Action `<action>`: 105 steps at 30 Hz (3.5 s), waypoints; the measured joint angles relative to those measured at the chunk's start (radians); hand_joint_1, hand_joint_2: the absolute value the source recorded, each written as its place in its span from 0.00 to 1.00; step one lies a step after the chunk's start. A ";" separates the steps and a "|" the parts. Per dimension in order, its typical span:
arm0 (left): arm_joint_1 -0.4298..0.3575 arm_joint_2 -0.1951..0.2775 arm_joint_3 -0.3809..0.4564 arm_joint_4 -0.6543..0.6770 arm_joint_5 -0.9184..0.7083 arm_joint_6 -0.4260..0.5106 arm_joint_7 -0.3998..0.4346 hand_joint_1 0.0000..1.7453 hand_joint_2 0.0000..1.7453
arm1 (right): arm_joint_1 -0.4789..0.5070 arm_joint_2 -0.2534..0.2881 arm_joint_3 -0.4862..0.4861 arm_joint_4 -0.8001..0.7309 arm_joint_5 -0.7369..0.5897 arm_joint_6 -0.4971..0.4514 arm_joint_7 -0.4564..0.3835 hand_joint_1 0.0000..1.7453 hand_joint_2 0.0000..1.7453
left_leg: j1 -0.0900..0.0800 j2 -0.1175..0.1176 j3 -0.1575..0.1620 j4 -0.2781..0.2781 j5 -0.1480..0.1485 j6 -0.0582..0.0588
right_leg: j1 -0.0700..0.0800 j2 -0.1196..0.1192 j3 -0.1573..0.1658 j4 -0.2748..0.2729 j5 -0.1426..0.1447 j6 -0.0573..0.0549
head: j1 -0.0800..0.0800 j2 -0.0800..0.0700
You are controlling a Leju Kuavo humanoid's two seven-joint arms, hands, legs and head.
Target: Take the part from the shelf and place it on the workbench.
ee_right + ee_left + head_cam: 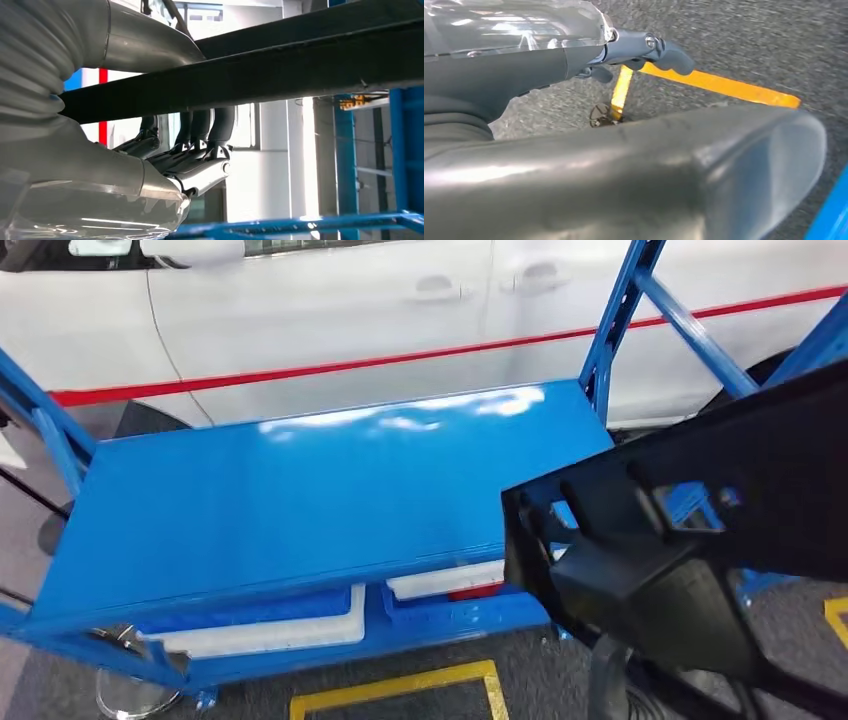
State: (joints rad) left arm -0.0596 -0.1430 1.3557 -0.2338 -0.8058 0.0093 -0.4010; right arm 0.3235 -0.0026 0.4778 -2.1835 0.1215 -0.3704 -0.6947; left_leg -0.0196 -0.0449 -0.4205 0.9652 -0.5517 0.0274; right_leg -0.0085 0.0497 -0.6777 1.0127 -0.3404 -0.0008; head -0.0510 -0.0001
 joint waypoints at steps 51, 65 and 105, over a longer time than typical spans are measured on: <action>0.005 0.013 0.066 -0.003 -0.020 -0.012 -0.049 0.00 0.00 | 0.193 0.179 -0.170 0.021 0.032 0.013 0.000 1.00 1.00 | 0.033 0.072 -0.143 0.196 -0.061 -0.066 | -0.014 -0.041 0.098 0.016 -0.125 -0.024 | 0.016 0.000; 0.008 0.039 0.059 -0.003 -0.045 0.017 -0.040 0.00 0.00 | 0.190 0.191 -0.157 0.079 0.161 -0.136 -0.001 1.00 1.00 | 0.030 0.032 -0.070 -0.001 0.073 -0.007 | 0.000 0.012 0.038 0.092 -0.151 0.010 | 0.022 0.000; 0.014 0.055 0.035 -0.003 -0.107 0.027 -0.009 0.00 0.00 | 0.115 0.180 -0.112 0.159 0.157 -0.140 0.013 1.00 1.00 | 0.016 0.149 -0.077 0.027 0.052 -0.023 | -0.004 -0.125 0.112 0.023 -0.139 0.012 | 0.026 0.000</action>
State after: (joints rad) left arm -0.0456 -0.0877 1.3909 -0.2369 -0.9128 0.0361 -0.4096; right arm 0.4386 0.1779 0.3658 -2.0247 0.2780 -0.5104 -0.6821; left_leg -0.0032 0.1042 -0.4973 0.9917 -0.4994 0.0039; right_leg -0.0127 -0.0749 -0.5659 1.0354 -0.4792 0.0107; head -0.0252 0.0000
